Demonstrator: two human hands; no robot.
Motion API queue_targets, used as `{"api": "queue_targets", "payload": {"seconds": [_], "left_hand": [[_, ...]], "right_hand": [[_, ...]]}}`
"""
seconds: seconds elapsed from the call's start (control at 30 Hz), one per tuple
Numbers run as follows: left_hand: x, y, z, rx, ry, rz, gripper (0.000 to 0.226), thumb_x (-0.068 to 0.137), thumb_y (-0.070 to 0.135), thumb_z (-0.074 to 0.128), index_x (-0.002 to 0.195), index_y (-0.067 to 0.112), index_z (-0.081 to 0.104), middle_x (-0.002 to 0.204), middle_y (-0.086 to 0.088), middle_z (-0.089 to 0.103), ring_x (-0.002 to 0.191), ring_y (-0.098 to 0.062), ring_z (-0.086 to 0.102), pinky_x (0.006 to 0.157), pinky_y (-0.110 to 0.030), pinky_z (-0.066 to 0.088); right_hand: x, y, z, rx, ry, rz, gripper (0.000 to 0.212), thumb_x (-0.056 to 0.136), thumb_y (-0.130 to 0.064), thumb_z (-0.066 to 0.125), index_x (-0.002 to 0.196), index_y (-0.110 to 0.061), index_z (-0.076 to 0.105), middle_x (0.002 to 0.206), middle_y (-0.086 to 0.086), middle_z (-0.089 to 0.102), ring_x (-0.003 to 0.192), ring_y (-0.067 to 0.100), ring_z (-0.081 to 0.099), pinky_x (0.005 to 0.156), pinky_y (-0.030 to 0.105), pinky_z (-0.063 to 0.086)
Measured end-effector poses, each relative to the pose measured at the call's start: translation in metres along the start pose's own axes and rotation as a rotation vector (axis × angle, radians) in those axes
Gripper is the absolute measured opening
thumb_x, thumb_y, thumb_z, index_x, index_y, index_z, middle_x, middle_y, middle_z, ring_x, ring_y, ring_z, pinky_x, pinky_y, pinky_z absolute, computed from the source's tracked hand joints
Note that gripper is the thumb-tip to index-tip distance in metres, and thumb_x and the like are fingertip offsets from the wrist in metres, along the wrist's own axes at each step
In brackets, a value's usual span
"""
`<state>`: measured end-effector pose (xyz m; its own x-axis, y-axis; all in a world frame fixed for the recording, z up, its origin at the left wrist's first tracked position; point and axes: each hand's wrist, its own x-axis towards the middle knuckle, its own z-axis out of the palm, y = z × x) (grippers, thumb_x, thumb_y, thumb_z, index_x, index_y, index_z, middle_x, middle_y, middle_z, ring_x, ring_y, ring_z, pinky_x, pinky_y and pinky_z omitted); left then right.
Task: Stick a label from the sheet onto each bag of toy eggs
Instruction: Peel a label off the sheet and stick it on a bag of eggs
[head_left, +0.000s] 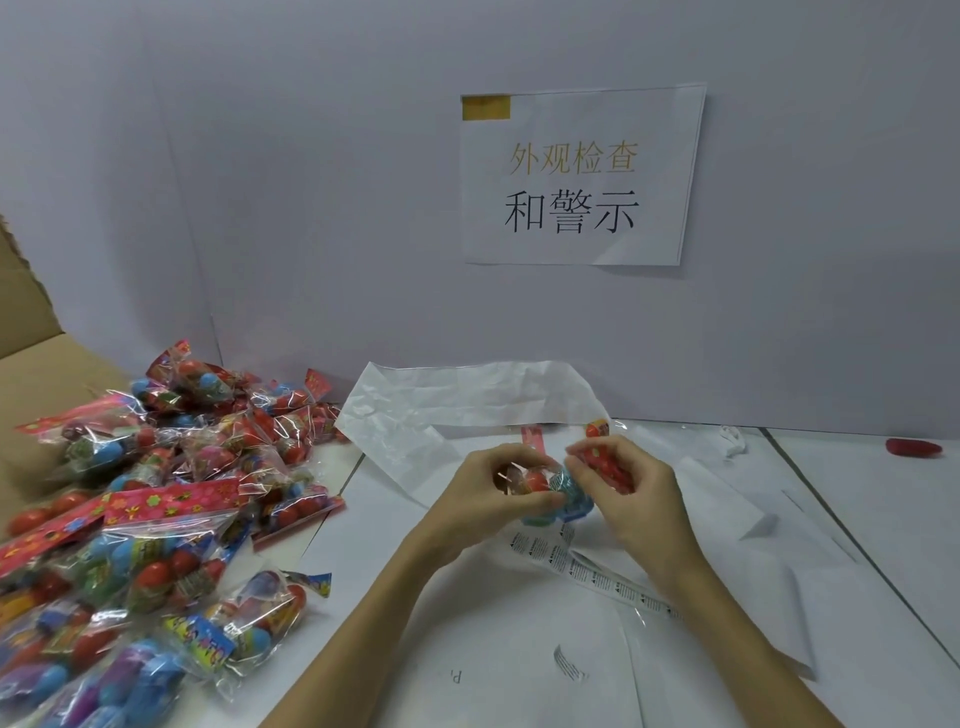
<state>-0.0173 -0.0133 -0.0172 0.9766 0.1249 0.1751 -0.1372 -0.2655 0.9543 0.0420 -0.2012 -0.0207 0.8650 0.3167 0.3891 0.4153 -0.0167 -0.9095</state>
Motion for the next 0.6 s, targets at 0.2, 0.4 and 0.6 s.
{"api": "queue_targets", "payload": {"seconds": [0.2,0.4,0.6], "left_hand": [[0.0004,0.0024,-0.0055,-0.117,-0.015,-0.036,0.036,0.080,0.058,0.081,0.105,0.032,0.082,0.103,-0.009,0.077,0.102,-0.030,0.072,0.092,-0.044,0.062],[0.0011,0.0035,-0.0015,-0.288,0.049,-0.049,0.024,0.095,0.039,0.070,0.106,0.023,0.084,0.102,-0.009,0.079,0.092,-0.013,0.072,0.078,-0.022,0.056],[0.0017,-0.0015,-0.0031,-0.570,0.200,-0.181,0.018,0.097,0.028,0.072,0.108,0.021,0.084,0.104,-0.007,0.080,0.087,-0.014,0.073,0.078,-0.027,0.060]], "right_hand": [[0.0036,0.0010,-0.0075,0.165,0.095,0.161,0.016,0.087,-0.023,0.084,0.081,-0.012,0.073,0.069,0.009,0.066,0.062,0.016,0.057,0.059,0.027,0.053],[0.0037,-0.0003,-0.0062,0.175,0.127,0.210,0.014,0.088,-0.027,0.082,0.098,-0.019,0.077,0.085,0.003,0.076,0.071,0.013,0.068,0.061,0.025,0.055],[-0.0012,0.0044,0.0002,-0.321,0.233,-0.093,0.029,0.086,-0.028,0.083,0.109,-0.027,0.065,0.110,-0.010,0.061,0.092,0.005,0.064,0.075,0.016,0.053]]}}
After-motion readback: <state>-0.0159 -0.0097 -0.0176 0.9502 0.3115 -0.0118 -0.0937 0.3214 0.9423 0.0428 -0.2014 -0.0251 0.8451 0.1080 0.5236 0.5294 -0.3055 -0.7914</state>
